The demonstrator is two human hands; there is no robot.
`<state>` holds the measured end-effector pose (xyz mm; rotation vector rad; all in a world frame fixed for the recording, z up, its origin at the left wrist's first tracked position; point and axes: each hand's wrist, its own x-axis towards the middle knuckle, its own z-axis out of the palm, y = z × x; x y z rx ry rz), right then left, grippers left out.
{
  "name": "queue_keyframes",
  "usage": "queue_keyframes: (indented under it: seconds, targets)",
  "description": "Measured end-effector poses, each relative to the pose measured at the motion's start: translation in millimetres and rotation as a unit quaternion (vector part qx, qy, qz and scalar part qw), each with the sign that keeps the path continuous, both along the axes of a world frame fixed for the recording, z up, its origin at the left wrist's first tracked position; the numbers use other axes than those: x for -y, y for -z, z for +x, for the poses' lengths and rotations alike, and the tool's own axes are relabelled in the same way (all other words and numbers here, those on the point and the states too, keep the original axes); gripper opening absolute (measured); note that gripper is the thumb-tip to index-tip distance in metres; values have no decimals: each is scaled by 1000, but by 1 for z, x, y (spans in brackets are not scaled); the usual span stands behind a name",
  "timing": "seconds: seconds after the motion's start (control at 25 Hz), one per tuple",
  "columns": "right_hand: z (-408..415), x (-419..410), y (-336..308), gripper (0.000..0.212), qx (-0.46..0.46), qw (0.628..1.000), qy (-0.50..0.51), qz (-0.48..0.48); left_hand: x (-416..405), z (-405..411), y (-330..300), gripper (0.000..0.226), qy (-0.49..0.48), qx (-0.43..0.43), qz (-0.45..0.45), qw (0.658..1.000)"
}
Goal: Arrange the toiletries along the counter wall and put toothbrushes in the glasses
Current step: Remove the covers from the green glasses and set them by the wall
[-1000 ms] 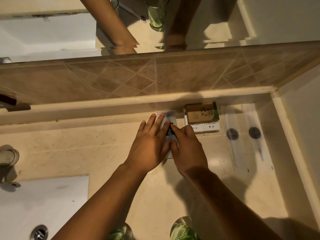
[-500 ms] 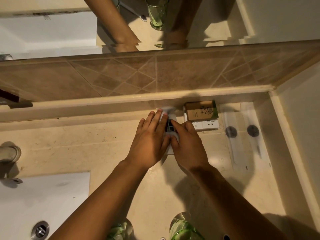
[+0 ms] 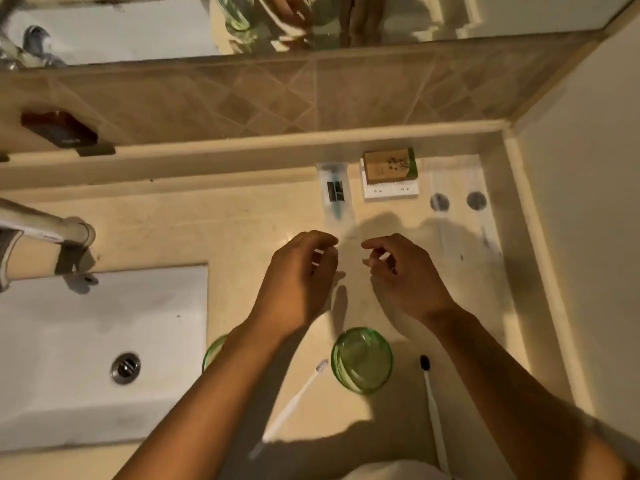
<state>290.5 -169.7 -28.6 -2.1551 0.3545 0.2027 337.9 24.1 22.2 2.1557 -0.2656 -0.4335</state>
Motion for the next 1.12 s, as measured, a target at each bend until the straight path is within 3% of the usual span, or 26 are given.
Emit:
queue_keyframes:
  seconds: [0.12, 0.28, 0.44, 0.68, 0.84, 1.12]
  targets:
    - [-48, 1, 0, 33, -30, 999, -9, 33, -8, -49, -4, 20, -53, -64, -8, 997]
    - [-99, -1, 4, 56, -59, 991, -119, 20, -23, -100, 13, 27, -103, -169, -23, 980]
    - [-123, -7, 6, 76, -76, 988, -119, 70, -15, -129, 11, 20, -234, -363, -186, 882]
    - [-130, -14, 9, 84, -73, 988, -75, 109, -14, -137, 19, 26, -291, -359, -244, 853]
    - [-123, -15, 5, 83, -70, 990, -84, 91, -15, -135, 18, 21, -278, -346, -244, 862]
    - [-63, -22, -20, 85, -68, 986, -78, 132, -26, -87, -19, 27, -302, -331, -309, 839]
